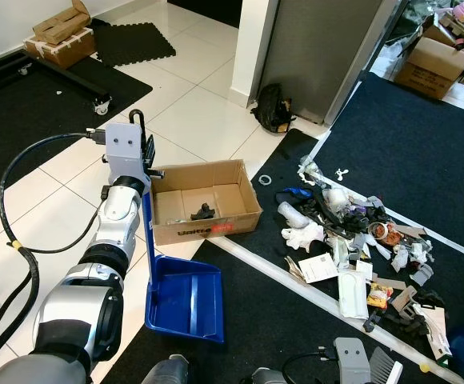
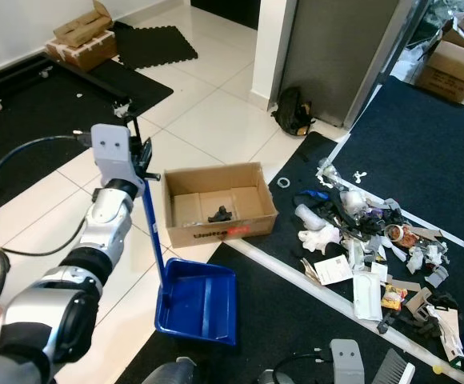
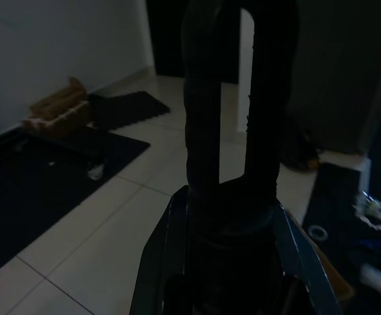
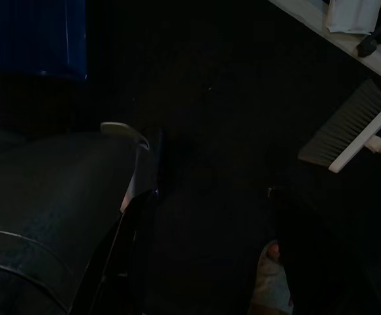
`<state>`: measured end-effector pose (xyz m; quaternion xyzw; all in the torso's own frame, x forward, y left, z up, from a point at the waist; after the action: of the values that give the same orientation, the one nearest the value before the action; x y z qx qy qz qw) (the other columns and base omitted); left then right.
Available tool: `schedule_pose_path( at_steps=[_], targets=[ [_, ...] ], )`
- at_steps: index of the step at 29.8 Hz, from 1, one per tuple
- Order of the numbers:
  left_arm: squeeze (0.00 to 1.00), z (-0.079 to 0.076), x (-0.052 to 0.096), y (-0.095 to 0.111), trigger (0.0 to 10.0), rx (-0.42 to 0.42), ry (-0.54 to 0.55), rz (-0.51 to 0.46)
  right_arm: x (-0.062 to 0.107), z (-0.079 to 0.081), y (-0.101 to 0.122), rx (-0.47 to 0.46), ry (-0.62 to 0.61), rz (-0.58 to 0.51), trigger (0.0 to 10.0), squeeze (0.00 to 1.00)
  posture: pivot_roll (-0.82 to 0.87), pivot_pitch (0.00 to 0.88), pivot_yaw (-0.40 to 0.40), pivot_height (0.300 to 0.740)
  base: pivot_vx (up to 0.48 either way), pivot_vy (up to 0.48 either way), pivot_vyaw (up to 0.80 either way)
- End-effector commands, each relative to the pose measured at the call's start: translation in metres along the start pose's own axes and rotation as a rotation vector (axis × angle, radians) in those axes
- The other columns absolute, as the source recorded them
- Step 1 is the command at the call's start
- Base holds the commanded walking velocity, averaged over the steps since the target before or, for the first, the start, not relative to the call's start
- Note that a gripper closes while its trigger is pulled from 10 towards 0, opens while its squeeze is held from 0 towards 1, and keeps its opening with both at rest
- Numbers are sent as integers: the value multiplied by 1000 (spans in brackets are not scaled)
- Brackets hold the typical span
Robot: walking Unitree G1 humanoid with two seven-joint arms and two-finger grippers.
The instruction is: Sweep floor
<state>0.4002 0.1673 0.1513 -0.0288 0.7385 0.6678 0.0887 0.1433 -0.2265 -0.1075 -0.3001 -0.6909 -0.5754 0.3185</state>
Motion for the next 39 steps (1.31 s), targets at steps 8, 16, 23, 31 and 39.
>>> schedule_pose_path(
  at_steps=[8,16,23,31,39],
  targets=[
    [0,-2,7,-7,10000,-35,-68,1,3,1,-7,-21,-5,-1,10000,0,-59,198,-34,740,0,0,0],
    [0,-6,4,1,10000,-139,-73,-46,7,1,-13,-32,2,-11,10000,0,-73,226,-38,740,0,0,0],
    [0,-1,-8,35,10000,-94,-53,-182,14,2,-21,-17,24,-36,10000,0,-92,301,-54,740,0,0,0],
    [0,-8,-17,72,10000,-58,-84,-345,25,1,-29,2,44,-80,10000,0,-108,397,-70,740,0,0,0],
    [0,-17,-16,76,10000,-19,-146,-381,44,-2,-34,26,56,-158,10000,0,-171,518,-88,740,0,0,0]
  ],
)
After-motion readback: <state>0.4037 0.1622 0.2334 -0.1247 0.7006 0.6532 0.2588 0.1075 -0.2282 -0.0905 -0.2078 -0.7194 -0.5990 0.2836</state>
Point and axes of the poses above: a point about 5 cm out from each wrist's last joint towards the gripper, its own x axis pointing back from the gripper into the wrist, its own y axis along the axis of the wrist's last joint, z = x × y, the point moved 2 cm from there along -x, pointing out of the wrist towards the gripper, and after that the axes turned 11 degrees about x, right-handed, at the moved point
